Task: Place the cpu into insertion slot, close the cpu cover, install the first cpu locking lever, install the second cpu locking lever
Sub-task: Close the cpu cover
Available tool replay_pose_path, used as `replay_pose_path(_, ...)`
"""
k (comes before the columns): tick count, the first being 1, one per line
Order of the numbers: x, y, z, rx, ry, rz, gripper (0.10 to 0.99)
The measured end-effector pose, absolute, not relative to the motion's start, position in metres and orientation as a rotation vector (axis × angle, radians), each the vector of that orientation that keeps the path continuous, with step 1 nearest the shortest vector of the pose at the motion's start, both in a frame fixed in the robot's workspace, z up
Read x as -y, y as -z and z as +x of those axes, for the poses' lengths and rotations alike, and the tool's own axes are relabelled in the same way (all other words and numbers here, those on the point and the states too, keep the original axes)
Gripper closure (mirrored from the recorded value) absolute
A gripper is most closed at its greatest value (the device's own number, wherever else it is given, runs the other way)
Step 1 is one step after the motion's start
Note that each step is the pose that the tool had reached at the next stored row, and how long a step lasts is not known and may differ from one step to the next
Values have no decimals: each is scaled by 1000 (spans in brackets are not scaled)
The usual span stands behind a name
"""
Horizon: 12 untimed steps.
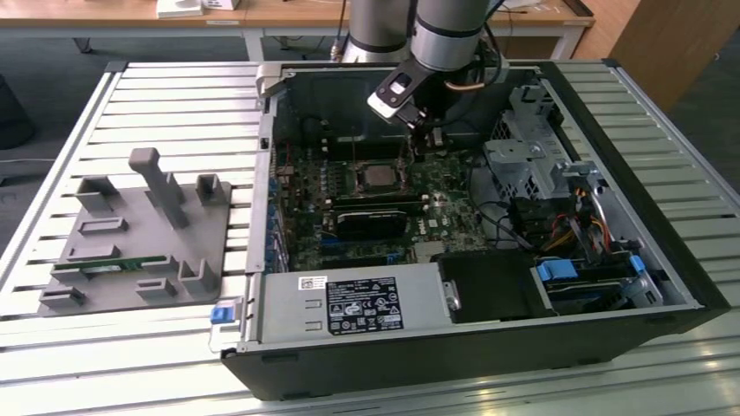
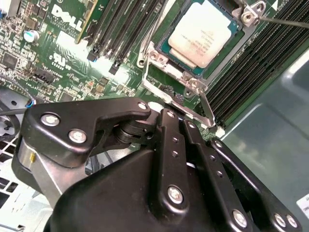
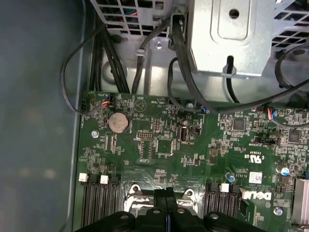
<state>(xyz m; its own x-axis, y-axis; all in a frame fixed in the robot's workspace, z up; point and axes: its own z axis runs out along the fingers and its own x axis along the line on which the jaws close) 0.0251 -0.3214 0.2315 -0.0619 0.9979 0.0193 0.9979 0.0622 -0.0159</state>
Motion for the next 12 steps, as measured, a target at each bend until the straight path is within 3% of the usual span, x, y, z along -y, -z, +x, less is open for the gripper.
replay_pose_path(12,321,-227,17,2271,3,-2134,980)
